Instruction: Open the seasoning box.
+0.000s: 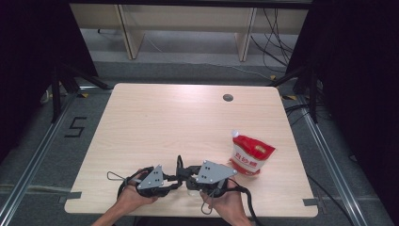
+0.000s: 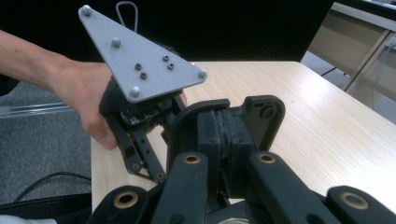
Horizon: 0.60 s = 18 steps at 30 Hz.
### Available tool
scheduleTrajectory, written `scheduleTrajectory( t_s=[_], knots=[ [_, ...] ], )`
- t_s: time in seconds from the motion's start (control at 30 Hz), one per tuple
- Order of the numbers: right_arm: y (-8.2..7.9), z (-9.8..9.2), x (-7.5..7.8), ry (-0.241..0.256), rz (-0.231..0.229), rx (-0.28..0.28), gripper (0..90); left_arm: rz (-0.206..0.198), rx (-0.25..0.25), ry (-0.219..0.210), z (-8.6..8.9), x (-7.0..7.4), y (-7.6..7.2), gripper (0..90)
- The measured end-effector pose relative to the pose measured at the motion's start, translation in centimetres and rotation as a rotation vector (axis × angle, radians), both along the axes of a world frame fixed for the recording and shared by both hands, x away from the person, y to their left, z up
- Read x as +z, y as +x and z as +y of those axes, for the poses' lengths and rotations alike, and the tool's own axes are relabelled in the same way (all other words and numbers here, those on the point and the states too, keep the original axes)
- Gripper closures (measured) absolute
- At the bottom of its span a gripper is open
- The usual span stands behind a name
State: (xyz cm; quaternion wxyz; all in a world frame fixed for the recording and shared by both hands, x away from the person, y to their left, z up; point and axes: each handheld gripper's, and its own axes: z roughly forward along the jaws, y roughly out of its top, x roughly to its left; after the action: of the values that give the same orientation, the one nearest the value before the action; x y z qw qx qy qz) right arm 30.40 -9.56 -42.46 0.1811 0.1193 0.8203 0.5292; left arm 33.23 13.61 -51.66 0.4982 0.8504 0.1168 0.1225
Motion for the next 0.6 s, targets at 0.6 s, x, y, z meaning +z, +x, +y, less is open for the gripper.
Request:
scheduleTrajectory(
  t_s=[0.6],
  knots=[
    [-0.5,-4.0,-0.2,0.016,0.010,-0.094,75.6,0.016,0.031,-0.002,0.3,0.5,0.0,63.9]
  ],
)
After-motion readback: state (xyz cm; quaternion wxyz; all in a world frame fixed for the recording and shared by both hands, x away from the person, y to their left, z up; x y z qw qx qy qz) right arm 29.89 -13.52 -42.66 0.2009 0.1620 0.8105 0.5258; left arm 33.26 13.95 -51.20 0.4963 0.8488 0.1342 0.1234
